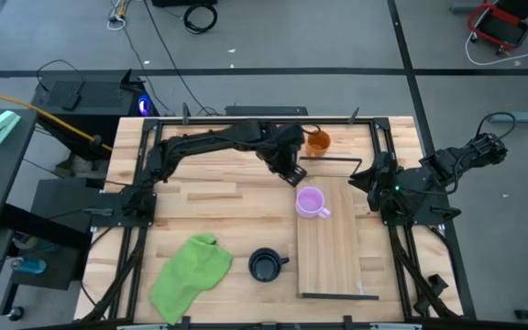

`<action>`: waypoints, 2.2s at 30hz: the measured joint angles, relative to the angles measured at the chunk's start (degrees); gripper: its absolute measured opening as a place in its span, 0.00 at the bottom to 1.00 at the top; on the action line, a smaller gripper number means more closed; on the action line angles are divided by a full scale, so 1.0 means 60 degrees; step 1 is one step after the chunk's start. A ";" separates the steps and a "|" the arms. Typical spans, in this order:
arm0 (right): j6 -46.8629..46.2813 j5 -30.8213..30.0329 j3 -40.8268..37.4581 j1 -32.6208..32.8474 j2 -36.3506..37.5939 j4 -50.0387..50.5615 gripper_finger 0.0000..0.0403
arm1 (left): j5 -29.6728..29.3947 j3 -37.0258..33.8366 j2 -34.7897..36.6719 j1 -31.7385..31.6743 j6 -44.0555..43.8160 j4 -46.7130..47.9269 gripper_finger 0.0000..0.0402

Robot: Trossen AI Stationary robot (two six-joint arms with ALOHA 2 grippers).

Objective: Stack small to large cups/mugs on shelf
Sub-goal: Put the light violet mug on the shelf

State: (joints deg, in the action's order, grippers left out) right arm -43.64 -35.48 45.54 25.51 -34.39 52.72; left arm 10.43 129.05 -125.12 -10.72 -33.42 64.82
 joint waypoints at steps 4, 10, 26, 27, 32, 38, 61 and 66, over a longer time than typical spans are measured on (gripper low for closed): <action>-0.0203 0.0014 0.0000 0.0000 0.0000 -0.0001 0.24 | -0.1046 0.0005 0.0490 -0.0245 0.0415 0.1446 0.17; -0.0608 0.0060 0.0013 0.0000 -0.0004 0.0003 0.24 | -0.2270 0.0007 0.0943 -0.0651 0.0971 0.3109 0.16; -0.0887 0.0387 0.2907 -0.0683 -0.1446 0.1792 0.24 | -0.2625 -0.0015 0.1056 -0.1974 0.2433 0.4197 0.10; -0.0831 0.0409 0.3112 -0.0780 -0.1571 0.2007 0.24 | -0.2625 -0.0015 0.1065 -0.2073 0.2469 0.4199 0.10; -0.0677 0.0864 0.3617 -0.1224 -0.1932 0.2466 0.24 | -0.2432 -0.0018 0.1178 -0.2789 0.2845 0.4199 0.09; -0.0696 0.1440 0.3486 -0.1564 -0.2014 0.2507 0.24 | -0.2272 -0.0018 0.1820 -0.3878 0.2928 0.4200 0.07; 0.0169 0.4703 0.3472 -0.3998 -0.4357 0.2029 0.24 | -0.1952 -0.8202 0.6245 -0.4320 0.1690 0.1023 0.07; 0.0231 0.4948 0.3472 -0.4068 -0.5247 0.1893 0.24 | -0.1944 -0.9677 0.6957 -0.4062 0.1602 0.0259 0.09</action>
State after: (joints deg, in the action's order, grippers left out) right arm -42.25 -5.80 66.37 1.10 -65.87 64.07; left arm -1.24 70.99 -83.37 -35.09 -23.81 66.37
